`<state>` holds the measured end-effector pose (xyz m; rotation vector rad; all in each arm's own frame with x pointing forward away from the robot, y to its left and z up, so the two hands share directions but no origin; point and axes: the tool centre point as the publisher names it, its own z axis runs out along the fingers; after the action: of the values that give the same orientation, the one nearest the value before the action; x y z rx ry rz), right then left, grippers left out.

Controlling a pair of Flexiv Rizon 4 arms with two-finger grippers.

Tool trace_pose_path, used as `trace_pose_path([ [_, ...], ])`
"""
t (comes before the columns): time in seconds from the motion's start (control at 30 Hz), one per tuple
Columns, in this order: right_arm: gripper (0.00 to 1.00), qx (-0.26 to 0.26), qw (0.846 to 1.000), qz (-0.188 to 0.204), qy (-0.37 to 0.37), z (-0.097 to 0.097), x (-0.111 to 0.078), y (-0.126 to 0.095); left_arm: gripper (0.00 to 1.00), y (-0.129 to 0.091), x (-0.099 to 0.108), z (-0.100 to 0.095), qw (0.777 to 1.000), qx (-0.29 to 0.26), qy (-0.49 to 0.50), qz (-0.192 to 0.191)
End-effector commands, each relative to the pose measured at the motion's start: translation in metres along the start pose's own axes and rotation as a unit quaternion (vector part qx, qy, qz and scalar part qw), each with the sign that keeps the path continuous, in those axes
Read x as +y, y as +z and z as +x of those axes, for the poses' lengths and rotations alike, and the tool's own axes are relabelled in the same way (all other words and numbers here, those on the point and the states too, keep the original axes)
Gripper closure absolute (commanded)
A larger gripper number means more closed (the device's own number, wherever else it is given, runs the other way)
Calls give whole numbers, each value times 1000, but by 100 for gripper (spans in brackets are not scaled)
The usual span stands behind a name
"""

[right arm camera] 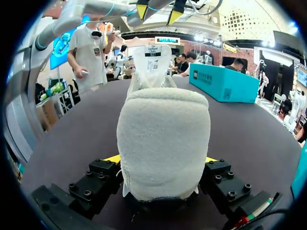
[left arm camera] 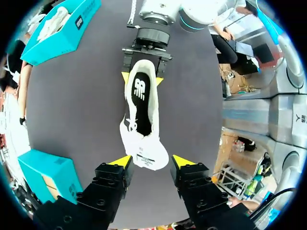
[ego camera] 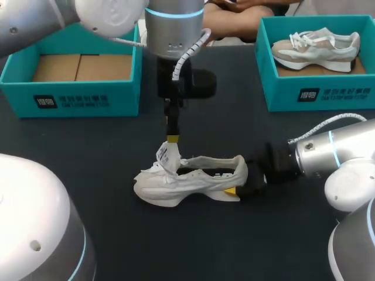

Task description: Take the shoe out of the shoebox, open the shoe tongue, remove and reinsert the insole, then place the shoe into the shoebox

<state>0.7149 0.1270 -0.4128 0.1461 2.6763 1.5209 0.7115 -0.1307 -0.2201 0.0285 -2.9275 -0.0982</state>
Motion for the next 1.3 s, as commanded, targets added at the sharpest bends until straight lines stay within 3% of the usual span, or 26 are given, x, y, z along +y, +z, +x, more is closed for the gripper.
trace_pose_path([
  [0.03, 100, -1, 1000, 3, 0, 0, -3, 5, 100, 16, -11, 4, 1000, -1, 11, -8],
  [0.33, 100, -1, 1000, 3, 0, 0, -3, 5, 100, 44, -24, 9, 999, 13, 33, -10],
  [0.63, 100, -1, 1000, 3, 0, 0, -3, 5, 100, 71, -42, 8, 999, -21, 41, 17],
  [0.8, 100, -1, 1000, 3, 0, 0, -3, 5, 100, 76, -54, 1, 995, -50, 57, 67],
  [0.93, 100, -1, 1000, 3, 0, 0, -3, 5, 100, 81, -66, -8, 993, -63, 57, 84],
  [1.3, 100, -1, 1000, 3, 0, 0, -3, 5, 100, 83, -68, -9, 993, -63, 59, 84],
])
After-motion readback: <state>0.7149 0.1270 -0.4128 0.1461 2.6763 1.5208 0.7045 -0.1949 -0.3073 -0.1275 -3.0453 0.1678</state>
